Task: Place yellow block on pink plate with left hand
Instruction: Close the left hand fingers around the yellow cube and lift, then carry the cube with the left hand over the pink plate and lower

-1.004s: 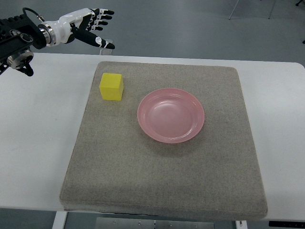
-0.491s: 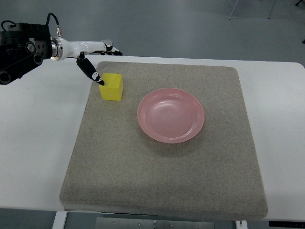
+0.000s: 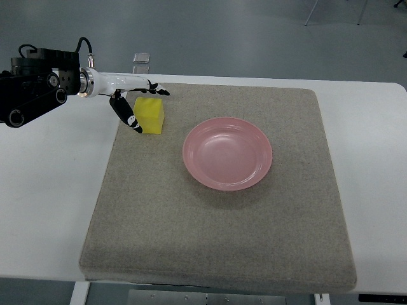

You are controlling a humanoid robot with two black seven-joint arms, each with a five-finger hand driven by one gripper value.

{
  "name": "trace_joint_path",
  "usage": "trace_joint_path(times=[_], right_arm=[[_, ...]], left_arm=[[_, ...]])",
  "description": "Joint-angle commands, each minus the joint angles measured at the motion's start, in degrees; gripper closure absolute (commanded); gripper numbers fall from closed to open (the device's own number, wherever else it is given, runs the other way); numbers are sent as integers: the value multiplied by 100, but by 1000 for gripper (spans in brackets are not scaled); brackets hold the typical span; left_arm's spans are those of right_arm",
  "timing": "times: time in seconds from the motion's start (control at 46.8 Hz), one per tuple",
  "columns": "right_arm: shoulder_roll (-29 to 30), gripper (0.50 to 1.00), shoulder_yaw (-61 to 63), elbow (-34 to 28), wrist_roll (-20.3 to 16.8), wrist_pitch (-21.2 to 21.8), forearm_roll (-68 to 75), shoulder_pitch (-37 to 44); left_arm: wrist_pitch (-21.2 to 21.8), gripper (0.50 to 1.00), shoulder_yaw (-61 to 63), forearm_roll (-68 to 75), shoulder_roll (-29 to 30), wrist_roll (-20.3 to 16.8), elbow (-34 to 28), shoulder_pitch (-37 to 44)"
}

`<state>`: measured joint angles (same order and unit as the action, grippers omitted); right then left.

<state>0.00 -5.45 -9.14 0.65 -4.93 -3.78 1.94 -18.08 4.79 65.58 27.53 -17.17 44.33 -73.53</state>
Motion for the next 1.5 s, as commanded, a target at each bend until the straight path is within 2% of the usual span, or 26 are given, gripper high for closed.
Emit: trace_joint_path(times=[0.0,0.107,0.15,0.363,0.427,0.641,0.748,0.79,0.812,1.111,1.474], right_arm=[[0,576,0,0,5,1,0,0],[0,576,0,0,5,1,0,0],[0,576,0,0,5,1,0,0],[0,576,0,0,5,1,0,0],[0,576,0,0,5,1,0,0],[0,576,0,0,5,9,0,0],[0,576,0,0,-4,1,0,0],[0,576,0,0,-4,1,0,0],[0,576,0,0,-4,1,0,0],[0,576,0,0,5,1,0,0],[0,576,0,0,-4,1,0,0]], left_arm=[[23,544,4,7,-2,-15,-3,5],[50,579,-4,-1,-11,-15,-3,14],[67,606,-4,-1,-11,-15,-12,23],[67,636,-4,-1,-116,-15,-56,32],[76,671,-4,7,-116,-15,-56,32],[234,731,4,16,-134,-15,-47,32],[243,808,4,7,-134,-15,-47,32],[234,855,4,7,-134,-24,-47,23],[234,859,4,7,-134,-24,-47,23],[410,849,-145,-107,-142,-24,137,-56],[436,840,-646,-45,-134,-32,1086,-162]])
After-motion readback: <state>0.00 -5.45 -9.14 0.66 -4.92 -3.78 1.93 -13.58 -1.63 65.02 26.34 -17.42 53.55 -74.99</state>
